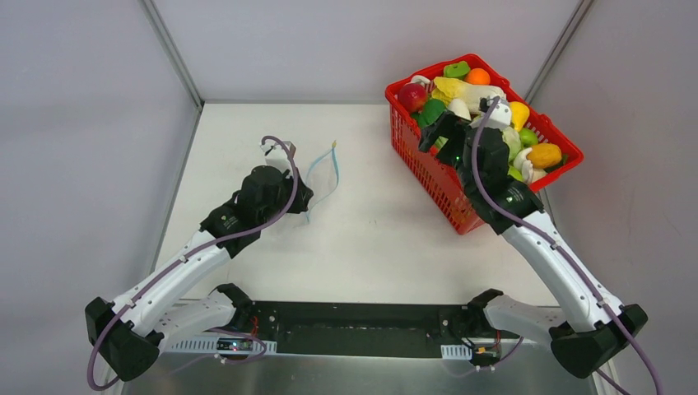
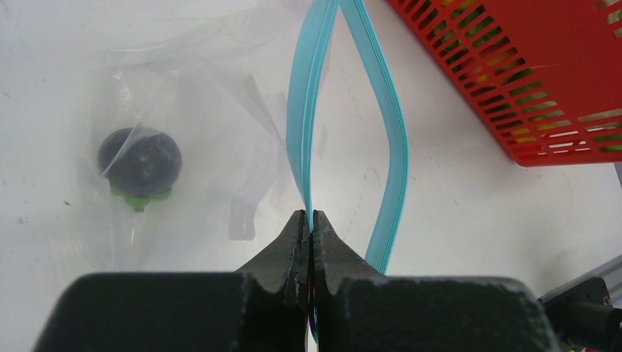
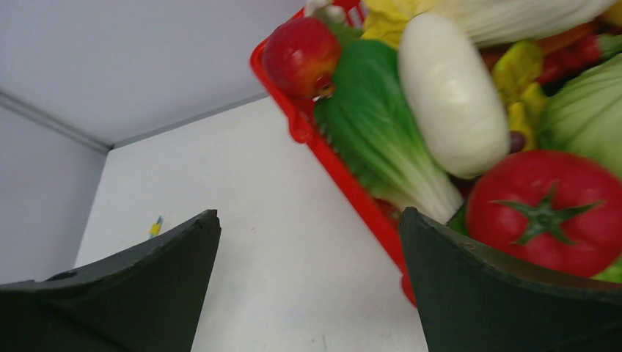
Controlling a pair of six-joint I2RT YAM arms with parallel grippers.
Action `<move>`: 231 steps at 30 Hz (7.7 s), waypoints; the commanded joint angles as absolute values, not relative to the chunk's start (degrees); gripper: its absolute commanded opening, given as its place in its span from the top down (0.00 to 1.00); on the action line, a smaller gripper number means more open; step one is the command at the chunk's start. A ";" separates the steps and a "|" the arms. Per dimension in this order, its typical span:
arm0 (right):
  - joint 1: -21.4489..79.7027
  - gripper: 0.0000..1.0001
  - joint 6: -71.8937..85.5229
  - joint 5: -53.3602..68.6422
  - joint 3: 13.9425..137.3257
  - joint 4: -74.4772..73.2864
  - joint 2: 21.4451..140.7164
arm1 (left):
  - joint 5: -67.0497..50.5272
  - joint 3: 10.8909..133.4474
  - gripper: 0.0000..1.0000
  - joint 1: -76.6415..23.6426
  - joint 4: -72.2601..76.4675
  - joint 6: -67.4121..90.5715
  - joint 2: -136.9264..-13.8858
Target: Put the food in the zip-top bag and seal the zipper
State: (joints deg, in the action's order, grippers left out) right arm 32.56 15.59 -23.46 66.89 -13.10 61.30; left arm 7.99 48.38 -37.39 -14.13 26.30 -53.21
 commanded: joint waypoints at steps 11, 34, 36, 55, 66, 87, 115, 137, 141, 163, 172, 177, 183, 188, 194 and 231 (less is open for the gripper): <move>13.40 0.09 16.24 -24.50 70.11 -25.04 60.90 | 6.37 48.41 1.00 -36.83 -11.85 24.81 -52.98; 6.64 0.14 18.82 -13.44 66.59 -25.67 65.38 | 5.46 48.24 1.00 -36.83 -11.64 24.34 -52.82; 6.61 0.15 18.66 -13.47 66.46 -25.67 65.60 | 5.47 48.16 1.00 -36.83 -11.61 24.35 -52.82; 6.61 0.38 17.68 -10.52 64.22 -21.02 62.03 | 4.98 48.34 1.00 -36.83 -11.60 24.26 -53.19; 6.64 0.42 19.29 -7.38 62.72 -18.08 56.58 | 4.56 48.63 1.00 -36.83 -11.45 24.08 -53.61; 20.62 0.44 25.98 31.29 63.95 -2.42 60.18 | 2.90 48.33 1.00 -36.83 -11.07 23.91 -53.34; 42.52 0.43 17.22 12.57 65.92 -3.23 81.70 | -9.59 50.88 1.00 -37.00 -10.54 21.33 -55.41; 43.86 0.06 18.35 21.74 67.01 -0.26 78.21 | -0.70 49.16 1.00 -36.99 -8.80 23.93 -50.83; 43.77 0.06 18.48 19.14 66.08 -0.26 74.44 | 2.22 47.80 1.00 -36.93 -8.52 24.18 -49.15; 40.17 0.25 29.03 12.68 64.16 -4.30 78.45 | -0.31 47.14 1.00 -36.91 -9.63 23.78 -50.51; 40.17 0.15 21.49 2.24 62.85 -2.51 69.59 | 2.68 46.09 1.00 -36.91 -10.21 23.17 -49.93; 40.12 0.11 14.52 -12.81 62.56 -3.00 63.36 | 3.51 45.53 1.00 -36.91 -10.80 21.62 -48.89; 39.21 0.07 7.95 -28.08 63.45 -3.99 60.35 | 5.27 44.08 1.00 -36.91 -10.91 19.96 -46.68; 33.74 0.11 7.89 -33.52 68.46 -12.41 62.23 | 5.19 44.44 1.00 -36.91 -11.33 19.57 -46.58; 15.67 0.20 17.80 -18.89 67.45 -21.58 60.13 | 4.39 44.20 1.00 -36.91 -10.46 19.91 -47.37; 19.54 0.04 3.49 -0.78 107.84 -28.58 95.94 | 3.65 44.92 1.00 -36.91 -11.35 21.09 -47.74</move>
State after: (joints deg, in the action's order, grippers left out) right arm 18.76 7.49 3.36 104.62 -27.14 94.48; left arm 3.49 44.40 -37.39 -11.86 20.43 -49.52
